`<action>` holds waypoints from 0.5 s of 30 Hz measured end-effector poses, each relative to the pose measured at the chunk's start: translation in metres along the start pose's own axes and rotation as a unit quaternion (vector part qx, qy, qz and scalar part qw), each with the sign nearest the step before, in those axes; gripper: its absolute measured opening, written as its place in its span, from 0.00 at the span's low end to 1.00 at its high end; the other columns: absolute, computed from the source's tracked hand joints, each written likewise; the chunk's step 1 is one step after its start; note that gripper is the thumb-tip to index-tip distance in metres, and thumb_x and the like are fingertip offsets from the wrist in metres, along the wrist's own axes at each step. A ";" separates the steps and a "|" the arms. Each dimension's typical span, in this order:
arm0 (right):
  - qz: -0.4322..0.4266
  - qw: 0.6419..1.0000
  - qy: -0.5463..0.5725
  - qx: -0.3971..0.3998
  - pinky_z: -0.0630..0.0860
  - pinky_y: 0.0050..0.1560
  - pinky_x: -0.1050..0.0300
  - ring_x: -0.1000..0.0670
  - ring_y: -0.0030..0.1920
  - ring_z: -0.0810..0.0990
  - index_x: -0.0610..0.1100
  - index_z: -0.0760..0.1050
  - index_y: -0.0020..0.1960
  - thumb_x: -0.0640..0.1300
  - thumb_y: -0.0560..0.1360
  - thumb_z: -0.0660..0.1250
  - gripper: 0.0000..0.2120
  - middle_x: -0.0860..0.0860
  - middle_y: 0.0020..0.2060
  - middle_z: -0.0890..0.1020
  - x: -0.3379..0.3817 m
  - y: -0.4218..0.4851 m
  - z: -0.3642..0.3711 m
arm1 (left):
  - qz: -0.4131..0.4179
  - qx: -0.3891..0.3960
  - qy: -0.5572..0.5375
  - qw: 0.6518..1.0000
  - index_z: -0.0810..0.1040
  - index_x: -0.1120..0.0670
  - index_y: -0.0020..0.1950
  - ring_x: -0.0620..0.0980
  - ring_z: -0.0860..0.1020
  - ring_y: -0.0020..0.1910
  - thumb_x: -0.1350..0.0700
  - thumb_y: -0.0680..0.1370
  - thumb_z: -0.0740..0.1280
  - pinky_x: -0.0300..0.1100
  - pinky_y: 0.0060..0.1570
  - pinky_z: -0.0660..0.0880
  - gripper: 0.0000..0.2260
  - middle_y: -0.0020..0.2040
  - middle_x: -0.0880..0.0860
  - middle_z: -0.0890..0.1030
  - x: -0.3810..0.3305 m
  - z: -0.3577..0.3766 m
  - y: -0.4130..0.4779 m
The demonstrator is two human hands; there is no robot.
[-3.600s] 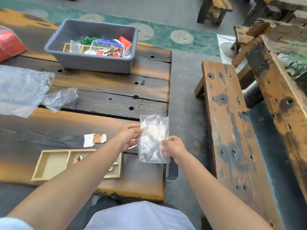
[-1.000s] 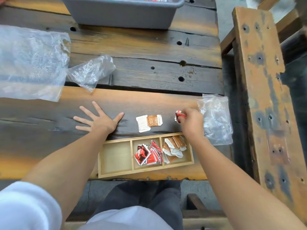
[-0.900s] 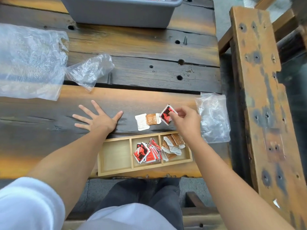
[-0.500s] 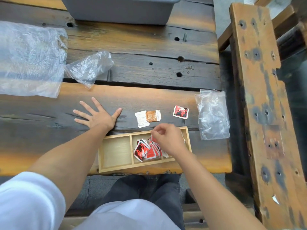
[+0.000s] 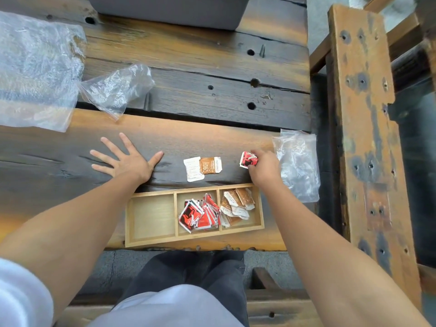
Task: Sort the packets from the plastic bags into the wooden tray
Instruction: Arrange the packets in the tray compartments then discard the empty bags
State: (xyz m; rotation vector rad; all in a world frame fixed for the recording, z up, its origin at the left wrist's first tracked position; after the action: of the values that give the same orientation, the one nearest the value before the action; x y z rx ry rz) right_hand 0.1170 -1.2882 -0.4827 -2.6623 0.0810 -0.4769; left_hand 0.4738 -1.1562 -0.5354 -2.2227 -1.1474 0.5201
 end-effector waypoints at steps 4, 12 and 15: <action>-0.008 0.998 -0.058 -0.008 0.73 0.60 0.47 0.41 0.65 0.68 0.47 0.75 0.66 0.32 0.74 0.63 0.23 0.46 0.64 0.73 0.000 -0.002 0.009 | 0.002 0.010 0.004 1.000 0.29 0.49 0.77 0.73 0.33 0.73 0.19 0.64 0.46 0.73 0.69 0.39 0.55 0.76 0.62 0.28 0.000 0.001 0.003; 0.012 0.999 0.035 0.017 0.67 0.46 0.57 0.41 0.51 0.78 0.44 0.78 0.46 0.42 0.73 0.73 0.05 0.44 0.48 0.80 -0.005 0.003 0.011 | 0.003 0.025 -0.001 1.000 0.28 0.49 0.77 0.73 0.32 0.73 0.19 0.65 0.47 0.73 0.68 0.38 0.54 0.76 0.62 0.27 -0.001 -0.005 -0.004; 0.012 0.990 0.137 0.006 0.69 0.41 0.58 0.47 0.42 0.79 0.44 0.81 0.46 0.44 0.75 0.71 0.04 0.50 0.38 0.82 0.005 -0.012 -0.001 | 0.004 0.027 0.004 1.000 0.28 0.50 0.77 0.74 0.31 0.73 0.19 0.64 0.46 0.74 0.68 0.38 0.54 0.75 0.62 0.27 -0.002 -0.004 -0.004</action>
State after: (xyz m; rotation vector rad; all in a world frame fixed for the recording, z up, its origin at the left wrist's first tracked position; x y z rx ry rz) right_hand 0.1208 -1.2781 -0.4750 -2.5641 0.1920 -0.8298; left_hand 0.4730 -1.1572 -0.5297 -2.1821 -1.1082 0.5384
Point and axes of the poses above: each hand's wrist, its own y-axis towards the middle knuckle, its own z-axis out of the palm, x = y × z, the point moved 9 cm from there along y, towards the middle knuckle
